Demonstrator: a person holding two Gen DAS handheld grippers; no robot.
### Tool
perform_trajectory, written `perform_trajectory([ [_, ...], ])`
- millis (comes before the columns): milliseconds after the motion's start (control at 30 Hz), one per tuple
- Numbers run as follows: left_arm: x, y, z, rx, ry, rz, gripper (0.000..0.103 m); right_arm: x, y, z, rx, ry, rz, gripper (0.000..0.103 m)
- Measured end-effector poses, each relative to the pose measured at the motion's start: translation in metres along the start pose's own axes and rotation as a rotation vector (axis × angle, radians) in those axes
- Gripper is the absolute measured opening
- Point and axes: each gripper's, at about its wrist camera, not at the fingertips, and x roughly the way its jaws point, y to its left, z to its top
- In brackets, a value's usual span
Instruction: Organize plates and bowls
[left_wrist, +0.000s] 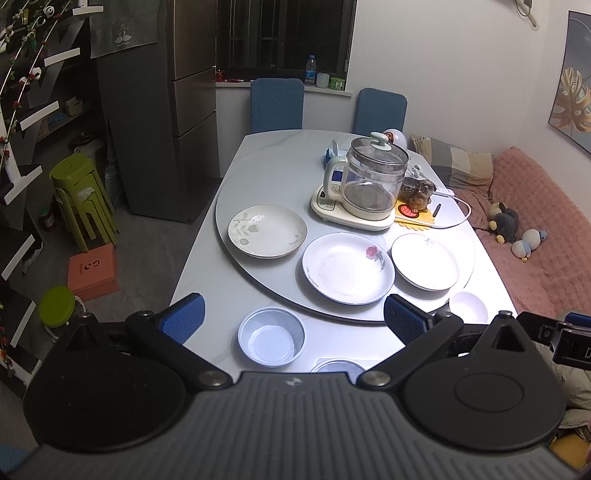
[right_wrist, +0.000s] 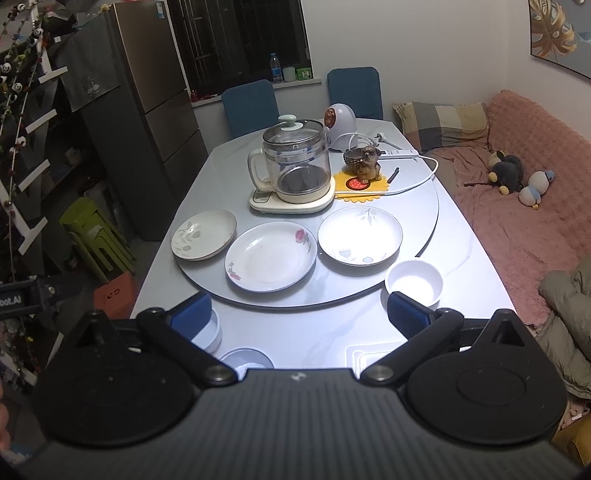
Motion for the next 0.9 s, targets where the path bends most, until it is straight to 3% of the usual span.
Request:
perform_trajectory([
  [900,-0.007,-0.01,-0.011,0.016,0.032,-0.009,0.103,-0.006,-0.001,-0.008,-0.002,0.009,0.001,0.103],
])
